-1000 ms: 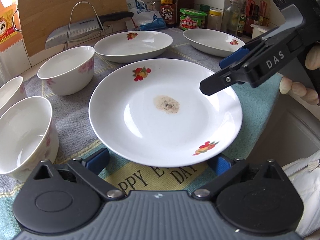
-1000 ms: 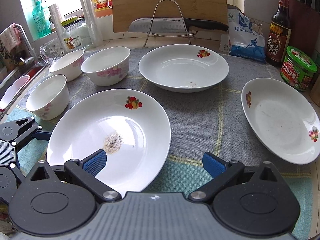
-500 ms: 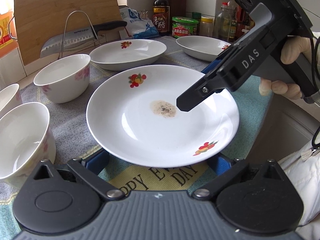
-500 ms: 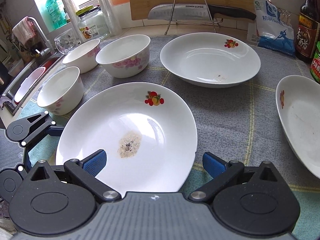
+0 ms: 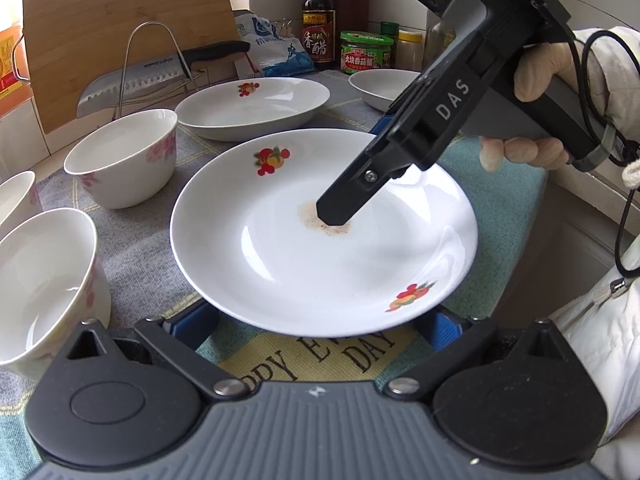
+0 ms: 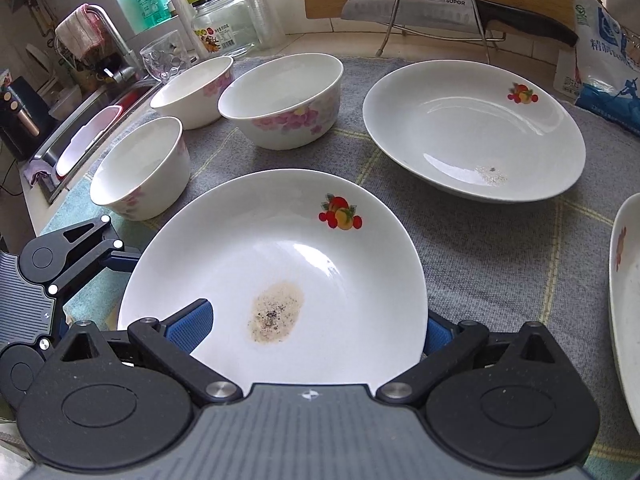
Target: Organize plates and bowls
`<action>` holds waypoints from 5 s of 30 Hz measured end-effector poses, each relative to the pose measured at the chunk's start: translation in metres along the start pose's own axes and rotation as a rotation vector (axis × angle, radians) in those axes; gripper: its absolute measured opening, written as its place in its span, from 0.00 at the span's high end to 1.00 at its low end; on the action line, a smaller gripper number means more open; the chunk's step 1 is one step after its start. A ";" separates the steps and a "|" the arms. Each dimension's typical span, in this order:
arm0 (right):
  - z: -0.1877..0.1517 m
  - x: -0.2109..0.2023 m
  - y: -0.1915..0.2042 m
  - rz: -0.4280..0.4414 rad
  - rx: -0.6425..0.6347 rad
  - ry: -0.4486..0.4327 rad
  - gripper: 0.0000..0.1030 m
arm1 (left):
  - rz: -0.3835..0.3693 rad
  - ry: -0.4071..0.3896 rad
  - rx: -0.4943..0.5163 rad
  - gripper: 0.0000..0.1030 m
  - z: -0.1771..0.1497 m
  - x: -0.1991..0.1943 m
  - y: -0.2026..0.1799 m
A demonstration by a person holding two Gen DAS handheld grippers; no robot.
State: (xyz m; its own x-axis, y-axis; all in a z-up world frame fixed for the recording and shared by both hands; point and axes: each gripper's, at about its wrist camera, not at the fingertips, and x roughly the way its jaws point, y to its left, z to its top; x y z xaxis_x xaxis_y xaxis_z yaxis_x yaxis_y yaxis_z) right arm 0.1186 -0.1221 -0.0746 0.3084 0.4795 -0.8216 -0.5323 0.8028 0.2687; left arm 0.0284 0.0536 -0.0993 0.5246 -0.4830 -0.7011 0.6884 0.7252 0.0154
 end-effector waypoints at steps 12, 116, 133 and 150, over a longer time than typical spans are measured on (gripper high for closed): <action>0.017 0.004 -0.012 0.092 0.003 0.063 0.00 | -0.037 -0.001 0.036 0.00 0.002 0.002 0.003; -0.021 -0.121 -0.242 0.091 0.302 -0.082 0.00 | -0.219 0.084 0.203 0.01 0.189 0.143 -0.081; -0.025 -0.112 -0.258 0.056 0.334 -0.086 0.00 | -0.229 0.104 0.217 0.01 0.198 0.164 -0.082; -0.030 -0.123 -0.253 0.030 0.363 -0.092 0.00 | -0.239 0.103 0.263 0.01 0.201 0.167 -0.081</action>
State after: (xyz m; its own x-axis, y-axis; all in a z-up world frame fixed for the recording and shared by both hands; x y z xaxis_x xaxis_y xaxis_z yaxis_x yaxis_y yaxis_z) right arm 0.1919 -0.3942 -0.0568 0.3751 0.5210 -0.7667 -0.2325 0.8536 0.4662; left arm 0.1608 -0.1840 -0.0746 0.2892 -0.5619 -0.7750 0.8976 0.4406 0.0155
